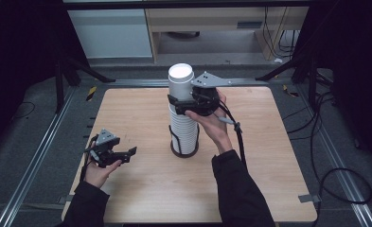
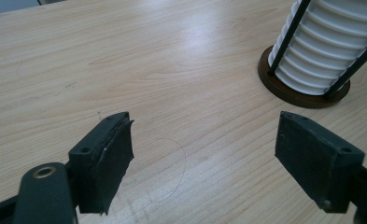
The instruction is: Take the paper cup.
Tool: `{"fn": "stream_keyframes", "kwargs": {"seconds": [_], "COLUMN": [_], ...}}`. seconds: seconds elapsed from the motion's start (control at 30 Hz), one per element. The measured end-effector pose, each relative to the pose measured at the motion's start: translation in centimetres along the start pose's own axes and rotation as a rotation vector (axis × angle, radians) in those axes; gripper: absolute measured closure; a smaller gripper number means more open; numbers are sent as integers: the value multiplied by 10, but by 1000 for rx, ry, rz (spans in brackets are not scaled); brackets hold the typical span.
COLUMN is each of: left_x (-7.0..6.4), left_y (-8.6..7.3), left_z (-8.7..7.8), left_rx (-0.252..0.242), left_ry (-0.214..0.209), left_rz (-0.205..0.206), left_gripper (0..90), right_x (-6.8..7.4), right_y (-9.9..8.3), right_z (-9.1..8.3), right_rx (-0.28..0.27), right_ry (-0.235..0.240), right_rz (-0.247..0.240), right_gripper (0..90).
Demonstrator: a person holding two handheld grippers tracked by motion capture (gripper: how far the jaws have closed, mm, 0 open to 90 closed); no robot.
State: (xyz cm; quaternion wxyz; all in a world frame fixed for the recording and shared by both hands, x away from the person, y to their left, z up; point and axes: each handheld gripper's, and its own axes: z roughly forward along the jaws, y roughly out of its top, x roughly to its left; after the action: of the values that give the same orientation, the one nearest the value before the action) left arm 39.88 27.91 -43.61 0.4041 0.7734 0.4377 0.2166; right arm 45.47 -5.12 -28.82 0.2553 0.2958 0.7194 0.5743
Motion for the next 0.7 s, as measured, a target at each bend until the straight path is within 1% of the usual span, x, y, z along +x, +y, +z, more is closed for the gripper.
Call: {"fn": "stream_keyframes", "kwargs": {"seconds": [0.13,0.3,0.4,0.7], "left_x": [0,0,0,0], "left_y": [0,0,0,0], "left_z": [0,0,0,-1], "left_rx": [1,0,0,-1], "left_ry": [0,0,0,-1], "left_rz": [0,-3,-3,-4], "left_gripper": [184,184,184,184], "right_x": [0,-1,-1,-1], "right_y": [5,12,15,35], "right_z": [-2,-6,-8,-19], "right_rx": [-1,-25,-29,-66], "right_ry": [-1,2,2,-8], "right_rz": [-5,-7,-11,-31], "right_gripper": [141,143,142,144]}}
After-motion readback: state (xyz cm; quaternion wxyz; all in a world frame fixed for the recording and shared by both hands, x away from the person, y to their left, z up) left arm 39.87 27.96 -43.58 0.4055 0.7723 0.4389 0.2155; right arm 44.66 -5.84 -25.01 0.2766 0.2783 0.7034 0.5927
